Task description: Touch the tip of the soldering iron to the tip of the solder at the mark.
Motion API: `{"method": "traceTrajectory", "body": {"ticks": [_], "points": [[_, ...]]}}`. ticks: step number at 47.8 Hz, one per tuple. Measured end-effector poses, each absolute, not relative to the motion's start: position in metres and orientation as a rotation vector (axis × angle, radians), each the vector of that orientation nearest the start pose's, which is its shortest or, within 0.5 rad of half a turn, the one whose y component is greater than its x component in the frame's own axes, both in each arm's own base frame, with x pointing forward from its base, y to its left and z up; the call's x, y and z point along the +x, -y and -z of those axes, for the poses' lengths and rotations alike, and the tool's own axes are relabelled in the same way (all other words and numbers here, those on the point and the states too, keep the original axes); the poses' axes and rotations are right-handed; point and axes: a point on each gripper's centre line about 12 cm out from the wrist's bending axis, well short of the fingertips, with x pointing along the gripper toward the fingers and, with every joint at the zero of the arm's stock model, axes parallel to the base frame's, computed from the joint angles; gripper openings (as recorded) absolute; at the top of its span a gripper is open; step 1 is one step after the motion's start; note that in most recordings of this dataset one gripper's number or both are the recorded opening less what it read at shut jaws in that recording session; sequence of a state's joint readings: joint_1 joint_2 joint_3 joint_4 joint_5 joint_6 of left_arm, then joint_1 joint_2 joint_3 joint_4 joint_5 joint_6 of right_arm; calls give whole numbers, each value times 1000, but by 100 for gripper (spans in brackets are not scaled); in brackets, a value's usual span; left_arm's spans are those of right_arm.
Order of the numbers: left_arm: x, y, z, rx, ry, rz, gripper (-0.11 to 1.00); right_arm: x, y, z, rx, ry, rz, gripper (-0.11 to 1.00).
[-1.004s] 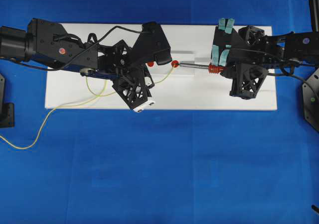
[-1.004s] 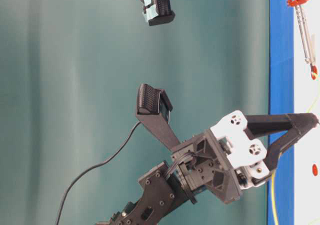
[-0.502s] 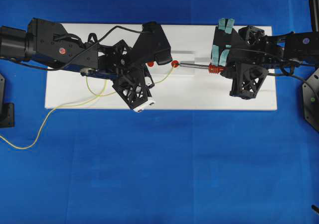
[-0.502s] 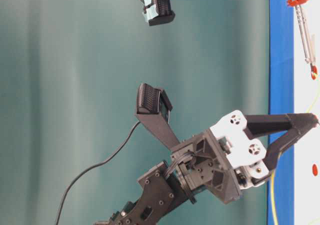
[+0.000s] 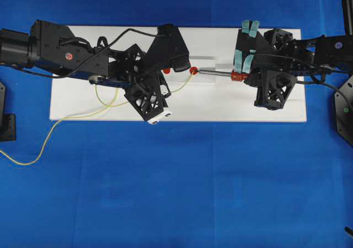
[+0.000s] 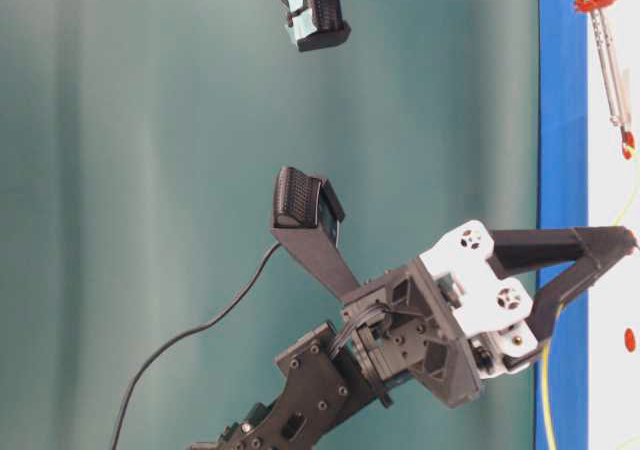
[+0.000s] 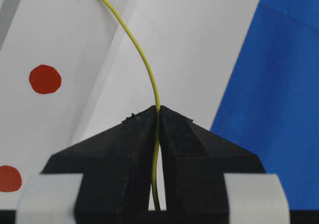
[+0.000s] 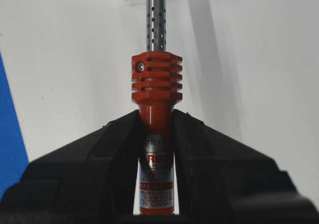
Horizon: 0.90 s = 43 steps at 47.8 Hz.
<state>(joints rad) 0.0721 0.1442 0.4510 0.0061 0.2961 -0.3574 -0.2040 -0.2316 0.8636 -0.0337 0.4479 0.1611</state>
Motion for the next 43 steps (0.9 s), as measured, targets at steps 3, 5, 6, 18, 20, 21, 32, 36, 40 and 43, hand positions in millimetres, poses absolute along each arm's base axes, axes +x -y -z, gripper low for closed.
{"method": "traceTrajectory", "body": {"ticks": [3, 5, 6, 18, 20, 21, 32, 36, 40, 43], "points": [[424, -31, -155, -360, -870, -226, 1, 280, 60, -151, 220, -1065, 267, 6], [424, -31, -155, -359, -870, -225, 1, 280, 60, -151, 220, -1065, 267, 6], [424, -31, -155, -359, -870, -225, 1, 280, 60, -151, 220, -1065, 267, 6], [424, -31, -155, -359, -870, -225, 1, 280, 60, -151, 220, -1065, 267, 6], [424, -31, -155, -359, -870, -225, 1, 280, 60, -151, 221, -1066, 268, 6], [424, -31, -155, -360, -870, -226, 1, 280, 60, -151, 220, -1065, 267, 6], [424, -31, -156, -349, -868, -220, 1, 280, 60, -151, 220, -1065, 267, 6], [423, -31, -163, -347, -852, -216, 1, 280, 60, -151, 220, -1067, 267, 6], [414, -30, -174, -347, -830, -212, 1, 281, 60, -151, 220, -1064, 267, 6], [405, -29, -183, -347, -813, -210, 1, 281, 60, -151, 220, -1065, 267, 6]]}}
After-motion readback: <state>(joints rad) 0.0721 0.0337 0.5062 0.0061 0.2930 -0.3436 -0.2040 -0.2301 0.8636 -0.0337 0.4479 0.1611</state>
